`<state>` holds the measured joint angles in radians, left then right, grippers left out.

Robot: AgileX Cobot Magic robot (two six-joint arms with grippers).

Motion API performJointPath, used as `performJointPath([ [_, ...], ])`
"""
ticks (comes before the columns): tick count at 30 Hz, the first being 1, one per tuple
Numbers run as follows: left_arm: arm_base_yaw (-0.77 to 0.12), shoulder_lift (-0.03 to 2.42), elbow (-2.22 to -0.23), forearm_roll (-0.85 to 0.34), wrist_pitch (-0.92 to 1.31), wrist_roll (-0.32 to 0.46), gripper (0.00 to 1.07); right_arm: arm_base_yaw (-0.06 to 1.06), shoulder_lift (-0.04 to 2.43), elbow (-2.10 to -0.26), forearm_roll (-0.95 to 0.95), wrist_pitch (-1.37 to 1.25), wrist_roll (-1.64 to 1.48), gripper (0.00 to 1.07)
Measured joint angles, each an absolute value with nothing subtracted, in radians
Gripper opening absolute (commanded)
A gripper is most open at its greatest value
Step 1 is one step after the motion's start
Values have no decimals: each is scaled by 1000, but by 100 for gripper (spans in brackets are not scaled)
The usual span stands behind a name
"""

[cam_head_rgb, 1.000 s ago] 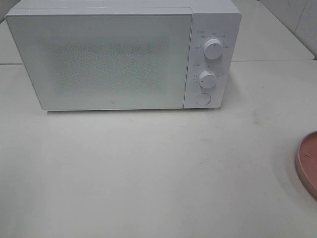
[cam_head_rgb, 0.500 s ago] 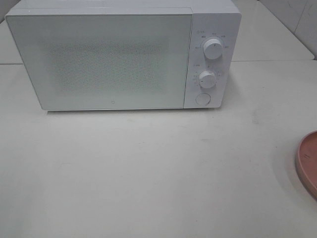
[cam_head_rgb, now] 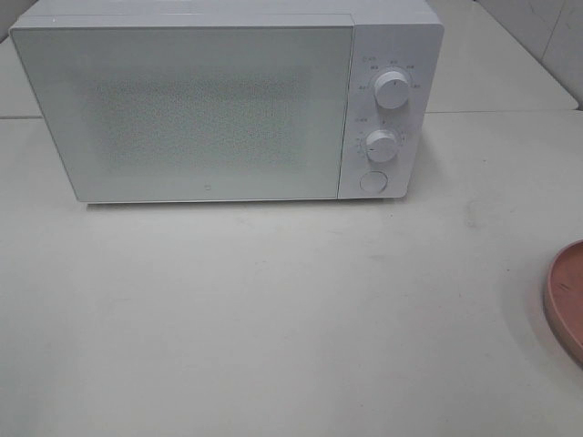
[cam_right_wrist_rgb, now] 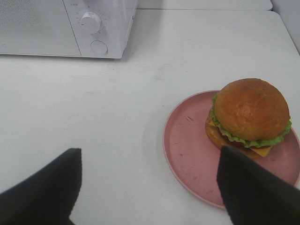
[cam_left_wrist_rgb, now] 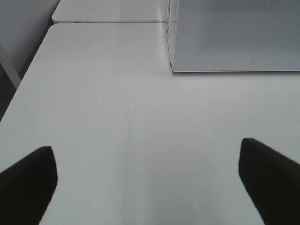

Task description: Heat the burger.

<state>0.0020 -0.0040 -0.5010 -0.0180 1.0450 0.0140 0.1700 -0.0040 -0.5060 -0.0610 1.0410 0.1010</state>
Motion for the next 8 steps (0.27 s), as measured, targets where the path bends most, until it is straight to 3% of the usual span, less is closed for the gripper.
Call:
performJointPath([
  [8, 2, -4, -501, -18, 1045, 14, 104, 170, -4, -506, -61, 1041, 101, 76],
])
